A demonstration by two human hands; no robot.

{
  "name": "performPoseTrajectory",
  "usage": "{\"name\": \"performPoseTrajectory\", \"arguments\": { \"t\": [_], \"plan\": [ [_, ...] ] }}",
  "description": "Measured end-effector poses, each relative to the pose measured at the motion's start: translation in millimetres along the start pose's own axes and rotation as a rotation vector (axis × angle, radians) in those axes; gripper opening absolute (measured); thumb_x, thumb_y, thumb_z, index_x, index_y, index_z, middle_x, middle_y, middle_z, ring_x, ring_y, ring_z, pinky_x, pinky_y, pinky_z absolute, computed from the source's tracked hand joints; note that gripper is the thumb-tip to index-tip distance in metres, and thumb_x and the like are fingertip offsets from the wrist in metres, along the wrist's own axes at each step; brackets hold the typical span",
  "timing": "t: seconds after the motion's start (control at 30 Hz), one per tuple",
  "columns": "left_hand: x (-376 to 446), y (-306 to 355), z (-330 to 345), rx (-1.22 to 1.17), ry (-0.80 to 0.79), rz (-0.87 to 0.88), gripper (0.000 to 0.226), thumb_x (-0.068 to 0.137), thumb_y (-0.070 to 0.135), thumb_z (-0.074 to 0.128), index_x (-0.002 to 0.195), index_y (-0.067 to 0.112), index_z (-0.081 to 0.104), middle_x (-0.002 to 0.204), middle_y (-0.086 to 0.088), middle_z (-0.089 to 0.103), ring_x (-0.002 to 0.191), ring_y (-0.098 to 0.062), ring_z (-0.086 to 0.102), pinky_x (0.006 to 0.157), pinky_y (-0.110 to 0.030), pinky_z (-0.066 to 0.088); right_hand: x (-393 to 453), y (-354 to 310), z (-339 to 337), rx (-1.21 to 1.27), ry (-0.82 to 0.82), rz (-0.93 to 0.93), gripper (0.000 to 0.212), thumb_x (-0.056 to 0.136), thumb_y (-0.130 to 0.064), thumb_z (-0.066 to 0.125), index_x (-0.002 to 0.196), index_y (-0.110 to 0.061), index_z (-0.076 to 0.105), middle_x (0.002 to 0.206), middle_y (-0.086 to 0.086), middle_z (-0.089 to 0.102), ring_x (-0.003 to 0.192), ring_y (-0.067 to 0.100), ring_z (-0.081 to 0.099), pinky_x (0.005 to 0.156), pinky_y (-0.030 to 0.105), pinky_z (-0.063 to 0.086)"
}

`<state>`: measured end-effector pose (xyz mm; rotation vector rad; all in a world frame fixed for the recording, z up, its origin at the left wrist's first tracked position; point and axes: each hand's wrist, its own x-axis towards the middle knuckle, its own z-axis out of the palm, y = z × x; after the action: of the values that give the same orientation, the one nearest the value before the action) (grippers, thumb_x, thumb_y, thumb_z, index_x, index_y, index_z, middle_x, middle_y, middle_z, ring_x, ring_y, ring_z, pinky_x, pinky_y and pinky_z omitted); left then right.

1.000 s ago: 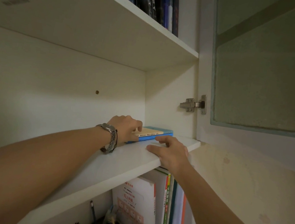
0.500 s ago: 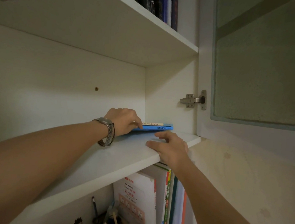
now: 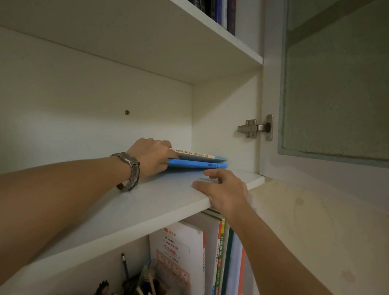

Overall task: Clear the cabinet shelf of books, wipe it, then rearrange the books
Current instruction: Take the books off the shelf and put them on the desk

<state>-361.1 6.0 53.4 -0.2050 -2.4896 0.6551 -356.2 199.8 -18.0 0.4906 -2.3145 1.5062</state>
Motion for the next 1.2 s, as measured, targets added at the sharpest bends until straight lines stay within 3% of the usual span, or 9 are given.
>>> {"name": "performPoseTrajectory", "arguments": {
  "t": [0.17, 0.33, 0.43, 0.57, 0.73, 0.97, 1.2],
  "plan": [
    [-1, 1, 0, -0.050, 0.099, 0.093, 0.042, 0.097, 0.019, 0.044, 0.136, 0.033, 0.046, 0.131, 0.005, 0.051, 0.086, -0.021, 0.057, 0.066, -0.029, 0.044, 0, 0, 0, 0.000, 0.009, -0.005, 0.036, 0.080, -0.043, 0.071, 0.114, -0.033, 0.060, 0.107, -0.013, 0.050, 0.121, 0.016, 0.041, 0.105, 0.031, 0.028],
    [3, 8, -3, -0.182, 0.155, -0.021, 0.038, 0.096, 0.018, 0.045, 0.130, 0.028, 0.033, 0.115, 0.002, 0.062, 0.074, -0.019, 0.057, 0.058, -0.027, 0.044, 0, 1, 1, 0.025, 0.013, 0.006, 0.035, 0.079, -0.042, 0.072, 0.111, -0.035, 0.060, 0.107, -0.012, 0.050, 0.121, 0.018, 0.039, 0.105, 0.031, 0.031],
    [5, 6, -5, -0.244, 0.134, -0.149, 0.030, 0.093, 0.021, 0.050, 0.123, 0.026, 0.044, 0.110, -0.001, 0.063, 0.085, -0.021, 0.057, 0.067, -0.030, 0.046, 1, 1, 1, 0.028, 0.011, 0.006, 0.037, 0.080, -0.041, 0.072, 0.114, -0.033, 0.061, 0.109, -0.012, 0.050, 0.122, 0.018, 0.038, 0.105, 0.031, 0.029],
    [4, 2, -5, -0.422, 0.160, -0.251, 0.021, 0.089, 0.025, 0.059, 0.109, 0.026, 0.055, 0.104, -0.002, 0.065, 0.082, -0.022, 0.057, 0.068, -0.031, 0.047, 1, 1, 1, 0.027, 0.020, 0.005, 0.037, 0.079, -0.041, 0.073, 0.113, -0.033, 0.061, 0.110, -0.012, 0.050, 0.123, 0.017, 0.038, 0.108, 0.033, 0.029],
    [4, 8, -12, -0.460, 0.219, -0.256, 0.017, 0.090, 0.026, 0.058, 0.105, 0.025, 0.051, 0.102, -0.001, 0.066, 0.078, -0.023, 0.057, 0.061, -0.029, 0.040, -1, 1, 0, 0.040, 0.016, -0.003, 0.038, 0.081, -0.040, 0.072, 0.116, -0.032, 0.061, 0.109, -0.012, 0.046, 0.122, 0.018, 0.034, 0.108, 0.032, 0.027],
    [-5, 12, -39, -0.430, 0.313, -0.268, 0.019, 0.091, 0.026, 0.055, 0.109, 0.024, 0.050, 0.094, 0.000, 0.063, 0.078, -0.026, 0.057, 0.063, -0.031, 0.042, -2, 1, -1, 0.025, 0.026, -0.028, 0.035, 0.082, -0.039, 0.071, 0.115, -0.031, 0.061, 0.110, -0.013, 0.044, 0.117, 0.015, 0.034, 0.104, 0.030, 0.025],
    [-28, 26, -65, -0.505, 0.454, -0.281, 0.019, 0.093, 0.022, 0.053, 0.112, 0.021, 0.048, 0.094, 0.003, 0.057, 0.079, -0.021, 0.051, 0.062, -0.030, 0.034, -5, -3, -3, -0.008, 0.023, -0.018, 0.044, 0.084, -0.038, 0.068, 0.125, -0.029, 0.055, 0.123, -0.008, 0.050, 0.119, 0.016, 0.034, 0.104, 0.031, 0.023]
  ]
}}
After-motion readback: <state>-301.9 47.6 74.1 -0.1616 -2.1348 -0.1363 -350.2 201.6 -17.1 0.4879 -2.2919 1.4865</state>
